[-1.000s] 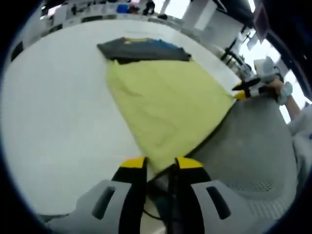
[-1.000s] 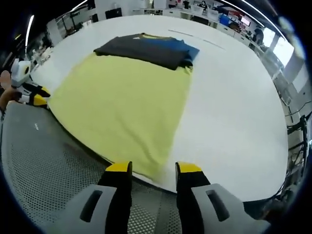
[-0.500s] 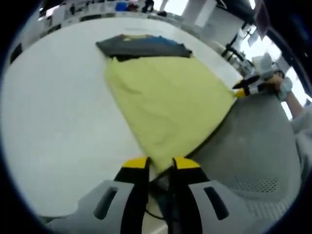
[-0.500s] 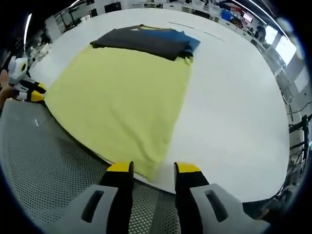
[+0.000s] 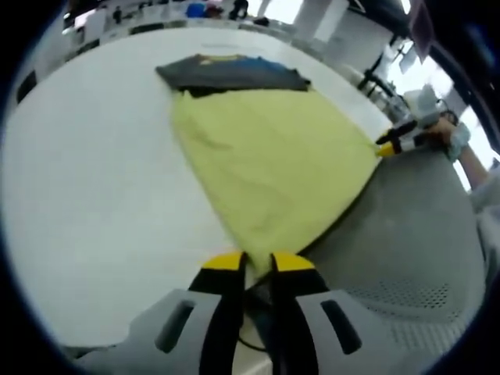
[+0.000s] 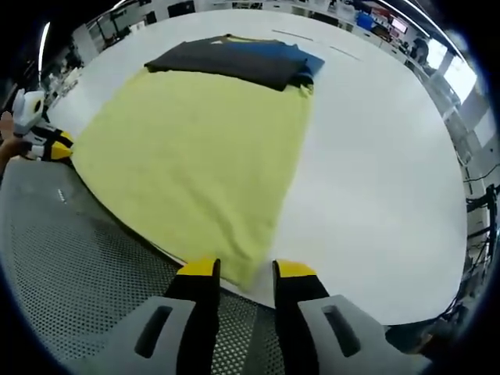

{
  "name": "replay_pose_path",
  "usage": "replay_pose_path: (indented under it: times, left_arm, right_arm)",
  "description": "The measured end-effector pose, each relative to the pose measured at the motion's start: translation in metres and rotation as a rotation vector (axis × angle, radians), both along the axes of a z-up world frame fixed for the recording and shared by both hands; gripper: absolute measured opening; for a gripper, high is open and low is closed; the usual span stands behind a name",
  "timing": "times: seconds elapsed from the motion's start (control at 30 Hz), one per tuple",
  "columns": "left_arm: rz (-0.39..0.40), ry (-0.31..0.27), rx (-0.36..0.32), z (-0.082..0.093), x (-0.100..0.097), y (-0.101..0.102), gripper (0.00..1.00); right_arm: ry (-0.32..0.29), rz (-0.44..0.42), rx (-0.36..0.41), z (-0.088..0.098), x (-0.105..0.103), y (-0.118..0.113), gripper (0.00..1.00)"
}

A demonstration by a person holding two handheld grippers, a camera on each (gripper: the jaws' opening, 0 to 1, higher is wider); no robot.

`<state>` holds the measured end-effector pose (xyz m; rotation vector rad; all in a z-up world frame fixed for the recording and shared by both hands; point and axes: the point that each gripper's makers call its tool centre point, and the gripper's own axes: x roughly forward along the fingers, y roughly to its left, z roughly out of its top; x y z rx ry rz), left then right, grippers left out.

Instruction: Fold the garment on the visible template until the final outline fits inside the template.

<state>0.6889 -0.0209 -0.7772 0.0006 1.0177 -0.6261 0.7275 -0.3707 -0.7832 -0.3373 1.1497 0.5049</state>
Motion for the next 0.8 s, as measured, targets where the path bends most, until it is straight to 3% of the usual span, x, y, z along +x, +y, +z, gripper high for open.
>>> replay_pose_path:
  times: [0.47,0.8]
  left_arm:
    - [-0.021,0.0,0.039,-0.001,0.001,0.0,0.03]
    - [-0.074,-0.002,0.113,-0.003,0.002,0.0,0.02]
  right_arm:
    - [0.006,0.001,0.008,-0.001,-0.001,0.003,0.21]
    - [0.03,0.021,0.032,-0.002,-0.007,0.014,0.07]
